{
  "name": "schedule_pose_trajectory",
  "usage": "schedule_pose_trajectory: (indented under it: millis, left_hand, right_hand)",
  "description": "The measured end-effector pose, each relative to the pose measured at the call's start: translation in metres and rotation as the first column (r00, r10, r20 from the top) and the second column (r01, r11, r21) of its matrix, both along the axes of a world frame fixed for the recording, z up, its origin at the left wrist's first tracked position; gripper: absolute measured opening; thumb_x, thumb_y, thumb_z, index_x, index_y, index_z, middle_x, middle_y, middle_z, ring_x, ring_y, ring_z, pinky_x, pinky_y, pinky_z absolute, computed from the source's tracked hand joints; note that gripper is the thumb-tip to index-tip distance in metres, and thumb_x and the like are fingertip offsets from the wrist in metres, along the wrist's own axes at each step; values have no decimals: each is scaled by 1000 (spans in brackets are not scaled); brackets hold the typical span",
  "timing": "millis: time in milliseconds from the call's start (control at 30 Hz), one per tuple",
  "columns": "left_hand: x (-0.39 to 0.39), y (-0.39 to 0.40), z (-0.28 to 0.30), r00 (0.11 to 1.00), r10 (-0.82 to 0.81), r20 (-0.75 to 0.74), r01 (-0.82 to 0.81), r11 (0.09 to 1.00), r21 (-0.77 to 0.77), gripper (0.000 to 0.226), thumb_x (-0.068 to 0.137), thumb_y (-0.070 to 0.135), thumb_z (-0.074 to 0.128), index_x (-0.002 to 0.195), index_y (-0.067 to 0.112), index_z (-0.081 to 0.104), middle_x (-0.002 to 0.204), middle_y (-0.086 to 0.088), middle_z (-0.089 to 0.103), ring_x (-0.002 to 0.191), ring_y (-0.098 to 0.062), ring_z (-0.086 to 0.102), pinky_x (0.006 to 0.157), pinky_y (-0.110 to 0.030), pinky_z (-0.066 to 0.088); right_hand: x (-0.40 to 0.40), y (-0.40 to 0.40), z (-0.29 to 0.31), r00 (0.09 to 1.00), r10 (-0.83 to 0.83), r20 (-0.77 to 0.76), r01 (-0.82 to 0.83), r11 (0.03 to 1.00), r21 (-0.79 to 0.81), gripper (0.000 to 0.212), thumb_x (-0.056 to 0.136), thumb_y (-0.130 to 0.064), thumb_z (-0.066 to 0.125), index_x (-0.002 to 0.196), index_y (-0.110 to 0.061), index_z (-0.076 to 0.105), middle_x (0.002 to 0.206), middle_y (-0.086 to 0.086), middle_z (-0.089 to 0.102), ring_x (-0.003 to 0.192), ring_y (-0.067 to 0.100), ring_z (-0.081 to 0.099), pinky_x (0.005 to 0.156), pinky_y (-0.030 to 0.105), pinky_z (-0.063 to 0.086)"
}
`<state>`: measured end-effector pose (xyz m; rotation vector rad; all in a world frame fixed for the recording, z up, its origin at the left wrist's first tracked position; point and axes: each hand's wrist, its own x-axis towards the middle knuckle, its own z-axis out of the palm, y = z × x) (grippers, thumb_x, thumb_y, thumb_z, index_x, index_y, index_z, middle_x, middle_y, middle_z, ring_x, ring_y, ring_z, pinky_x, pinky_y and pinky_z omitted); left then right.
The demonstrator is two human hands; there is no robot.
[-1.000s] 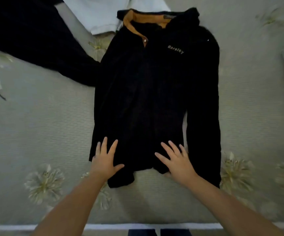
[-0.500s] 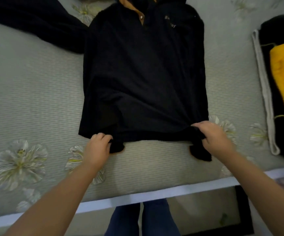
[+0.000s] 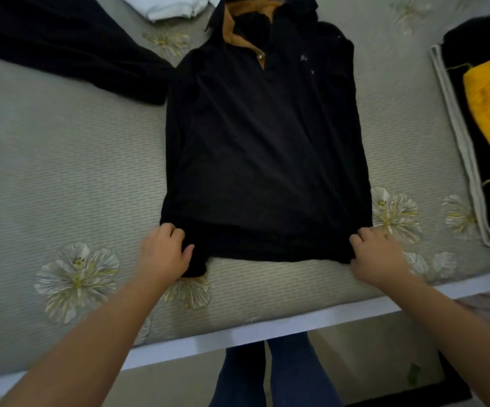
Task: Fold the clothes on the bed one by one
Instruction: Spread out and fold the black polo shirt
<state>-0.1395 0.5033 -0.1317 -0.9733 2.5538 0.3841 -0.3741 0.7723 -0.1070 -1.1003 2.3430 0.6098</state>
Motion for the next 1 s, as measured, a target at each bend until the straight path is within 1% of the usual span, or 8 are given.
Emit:
schedule_pose_trajectory:
  millis: [67,200,367,500,700,767,867,1000]
  left_hand:
    - [-6,3,-2,976,169,-137,-172,985,-9,46,81,20,65,120,0,51,127,-22,44,116,-36,42,95,-42,36]
    - [-14,1,-8,860,493,-134,-479,869,123,51,82,6,62,129,-1,42,126,-27,46,115,-39,44,93,-44,38]
    - [-12,1,2,866,339,-367,-284,938,197,25,81,-8,56,105,-8,62,97,-26,60,91,-35,55,78,-35,38]
    - [-12,13,19,807,318,-498,-200,940,278,22,82,-14,49,101,-9,59,96,-19,52,89,-17,44,79,-20,31]
    - [-25,15,27,603,649,-464,-456,758,467,24,92,-4,34,111,-1,47,65,-3,48,57,-18,46,54,-31,37]
    - [-26,11,29,702,530,-476,-366,842,397,23,91,-3,39,110,-1,52,71,-6,56,61,-20,50,57,-30,38]
    - [-16,1,37,916,28,-401,46,984,174,20,82,-5,54,98,0,65,85,-13,63,71,-30,63,60,-32,48]
    - [8,-4,42,848,-496,-189,504,864,-8,33,28,1,87,50,11,64,48,-3,52,32,-18,49,31,-12,34]
  right_hand:
    - [10,-7,-7,1000,11,-17,-13,993,-117,45,73,-30,71,110,-8,56,108,11,55,102,29,53,79,39,44]
    - [3,-22,-23,998,42,43,-40,998,-40,49,91,-14,44,138,-19,33,125,4,44,112,22,44,82,29,39]
    - [-18,-32,-7,969,-38,246,113,948,-298,34,92,-17,49,125,-12,56,111,12,58,106,26,54,83,33,44]
    - [-10,-19,20,935,18,353,174,845,-505,22,78,4,67,99,7,68,79,24,63,74,38,63,66,42,52]
    - [-16,14,18,837,-215,502,442,807,-391,26,84,11,53,105,4,66,70,-5,49,73,17,48,63,14,32]
    - [-20,18,17,804,-347,483,561,712,-422,27,83,16,47,98,5,68,77,5,58,82,21,51,69,18,33]
    - [-25,19,20,755,-524,393,653,559,-510,29,81,18,42,91,9,68,94,24,61,91,31,52,71,23,30]
    - [-26,30,16,785,-587,200,600,638,-483,27,79,17,44,87,9,68,94,29,57,92,41,52,68,31,31]
